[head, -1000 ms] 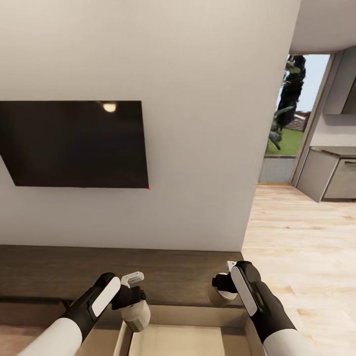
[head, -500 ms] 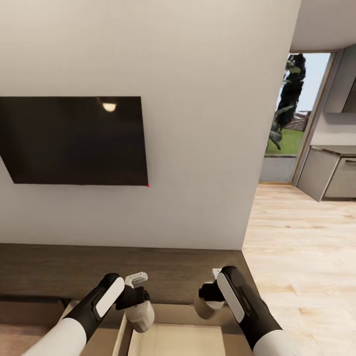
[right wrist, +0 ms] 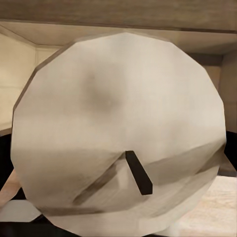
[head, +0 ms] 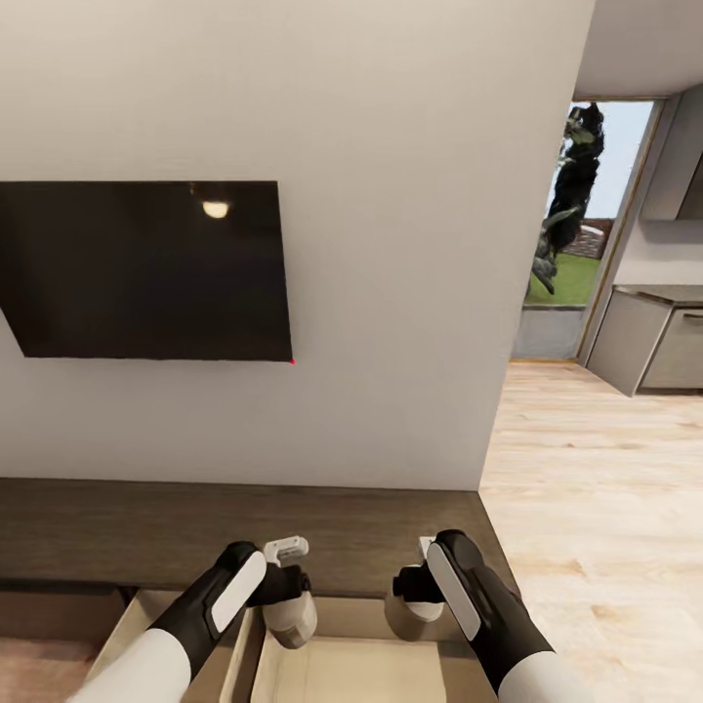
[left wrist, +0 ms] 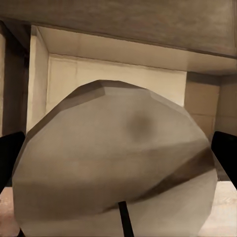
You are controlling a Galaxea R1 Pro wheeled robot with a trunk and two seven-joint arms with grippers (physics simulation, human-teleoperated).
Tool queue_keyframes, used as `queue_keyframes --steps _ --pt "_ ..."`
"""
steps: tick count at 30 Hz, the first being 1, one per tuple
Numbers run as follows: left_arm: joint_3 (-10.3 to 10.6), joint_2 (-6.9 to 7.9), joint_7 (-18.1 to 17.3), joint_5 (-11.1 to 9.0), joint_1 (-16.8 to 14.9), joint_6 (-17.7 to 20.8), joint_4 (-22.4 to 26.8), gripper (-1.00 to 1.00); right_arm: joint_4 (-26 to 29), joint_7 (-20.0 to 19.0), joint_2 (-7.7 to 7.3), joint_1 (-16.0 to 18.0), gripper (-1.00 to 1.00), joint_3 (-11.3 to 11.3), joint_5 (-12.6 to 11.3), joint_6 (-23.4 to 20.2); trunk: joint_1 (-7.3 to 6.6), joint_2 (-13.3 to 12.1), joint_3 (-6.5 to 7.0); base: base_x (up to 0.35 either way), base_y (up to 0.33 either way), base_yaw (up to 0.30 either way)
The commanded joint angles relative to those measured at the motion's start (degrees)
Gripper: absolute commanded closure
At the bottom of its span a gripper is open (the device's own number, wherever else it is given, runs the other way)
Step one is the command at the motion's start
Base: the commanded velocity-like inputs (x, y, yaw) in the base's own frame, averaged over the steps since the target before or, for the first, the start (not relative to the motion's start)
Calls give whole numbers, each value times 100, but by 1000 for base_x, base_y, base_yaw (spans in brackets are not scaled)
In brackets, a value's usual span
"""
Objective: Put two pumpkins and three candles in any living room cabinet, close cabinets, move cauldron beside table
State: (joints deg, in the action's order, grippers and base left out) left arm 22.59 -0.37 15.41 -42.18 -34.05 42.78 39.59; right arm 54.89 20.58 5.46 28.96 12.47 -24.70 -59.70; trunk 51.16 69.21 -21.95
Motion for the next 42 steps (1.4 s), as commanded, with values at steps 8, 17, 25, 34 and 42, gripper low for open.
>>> queue_keyframes --steps 8,17,25,34,42 --pt "19 -82 64 38 -5 -122 -348 100 4 60 -1 5 100 107 -58 0 177 327 -151 0 0 0" --pt "17 -125 67 19 -5 -85 -362 100 16 42 -8 5 100 206 -70 38 374 688 -312 0 0 0" --pt "17 -199 67 17 -5 -85 -364 100 30 22 -8 5 100 233 -66 68 550 1009 -456 0 0 0" --pt "17 -200 67 17 -5 -85 -363 100 31 17 -10 5 100 569 -70 72 748 1370 -618 0 0 0" --pt "17 -200 67 25 -5 -85 -360 100 31 10 -3 5 100 655 -70 73 923 1691 -761 0 0 0"
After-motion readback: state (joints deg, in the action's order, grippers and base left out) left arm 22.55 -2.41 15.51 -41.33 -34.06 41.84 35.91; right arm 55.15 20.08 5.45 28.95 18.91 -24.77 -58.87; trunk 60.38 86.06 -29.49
